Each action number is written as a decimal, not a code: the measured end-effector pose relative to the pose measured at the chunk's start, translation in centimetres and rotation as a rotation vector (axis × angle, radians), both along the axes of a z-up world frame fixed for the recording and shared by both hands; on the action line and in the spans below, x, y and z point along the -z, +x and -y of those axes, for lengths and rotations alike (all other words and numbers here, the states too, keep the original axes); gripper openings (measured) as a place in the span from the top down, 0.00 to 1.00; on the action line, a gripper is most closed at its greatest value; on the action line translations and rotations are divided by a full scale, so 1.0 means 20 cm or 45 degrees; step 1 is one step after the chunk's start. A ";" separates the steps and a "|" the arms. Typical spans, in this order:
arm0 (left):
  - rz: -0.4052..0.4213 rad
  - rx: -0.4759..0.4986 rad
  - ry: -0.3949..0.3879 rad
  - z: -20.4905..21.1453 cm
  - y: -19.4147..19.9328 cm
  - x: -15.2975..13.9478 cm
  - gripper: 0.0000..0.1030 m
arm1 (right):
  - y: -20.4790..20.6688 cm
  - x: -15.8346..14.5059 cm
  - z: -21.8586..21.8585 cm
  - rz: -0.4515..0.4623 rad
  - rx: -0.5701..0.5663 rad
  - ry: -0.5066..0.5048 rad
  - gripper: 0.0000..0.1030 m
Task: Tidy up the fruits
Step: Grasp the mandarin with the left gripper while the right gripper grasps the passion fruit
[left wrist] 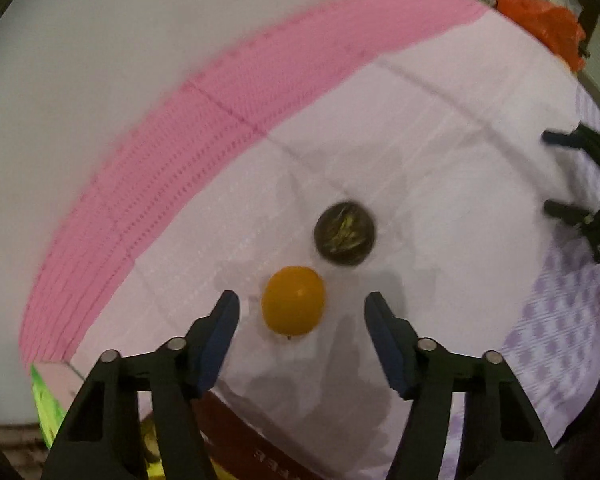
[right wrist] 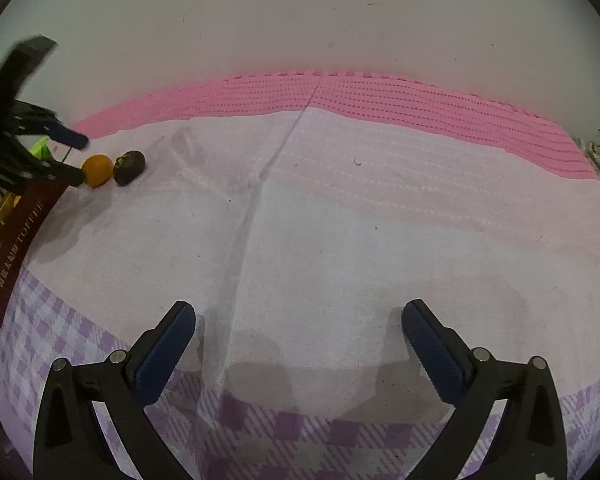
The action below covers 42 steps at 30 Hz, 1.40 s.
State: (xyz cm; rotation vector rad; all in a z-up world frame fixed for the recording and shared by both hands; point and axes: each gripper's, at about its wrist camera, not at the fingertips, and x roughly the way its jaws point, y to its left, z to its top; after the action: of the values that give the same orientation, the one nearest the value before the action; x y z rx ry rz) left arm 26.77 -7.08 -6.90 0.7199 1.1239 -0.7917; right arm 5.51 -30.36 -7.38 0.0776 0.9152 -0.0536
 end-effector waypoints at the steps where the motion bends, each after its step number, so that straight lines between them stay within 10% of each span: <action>1: -0.014 0.006 0.025 0.01 0.01 0.04 0.47 | 0.01 0.01 -0.01 0.001 0.000 0.003 0.00; 4: -0.068 -0.023 -0.019 -0.01 0.05 0.07 0.64 | 0.01 0.00 -0.01 0.004 0.001 0.011 0.00; 16: 0.028 -0.706 -0.369 -0.23 -0.43 -0.19 0.65 | 0.06 -0.10 -0.08 0.116 -0.176 0.153 0.04; 21: -0.006 -0.840 -0.458 -0.38 -0.72 -0.24 0.65 | 0.29 -0.23 -0.41 0.224 -0.579 0.028 0.10; 24: 0.047 -0.881 -0.470 -0.46 -0.83 -0.32 0.65 | 0.47 -0.19 -0.50 0.158 -0.633 0.057 0.28; 33: 0.128 -1.015 -0.496 -0.67 -0.99 -0.45 0.65 | 0.77 -0.02 -0.70 0.059 -0.625 -0.003 0.25; 35: 0.135 -1.051 -0.506 -0.73 -1.02 -0.47 0.65 | 0.80 0.03 -0.74 0.002 -0.634 -0.012 0.64; 42: 0.200 -1.235 -0.509 -0.97 -1.07 -0.42 0.65 | 0.53 -0.09 -0.72 0.068 -0.606 0.073 0.65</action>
State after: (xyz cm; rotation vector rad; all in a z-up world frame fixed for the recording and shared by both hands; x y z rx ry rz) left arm 5.40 12.23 1.58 -0.1330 0.9715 -0.1053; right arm 16.07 -15.87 -5.59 -0.0866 0.8620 0.4149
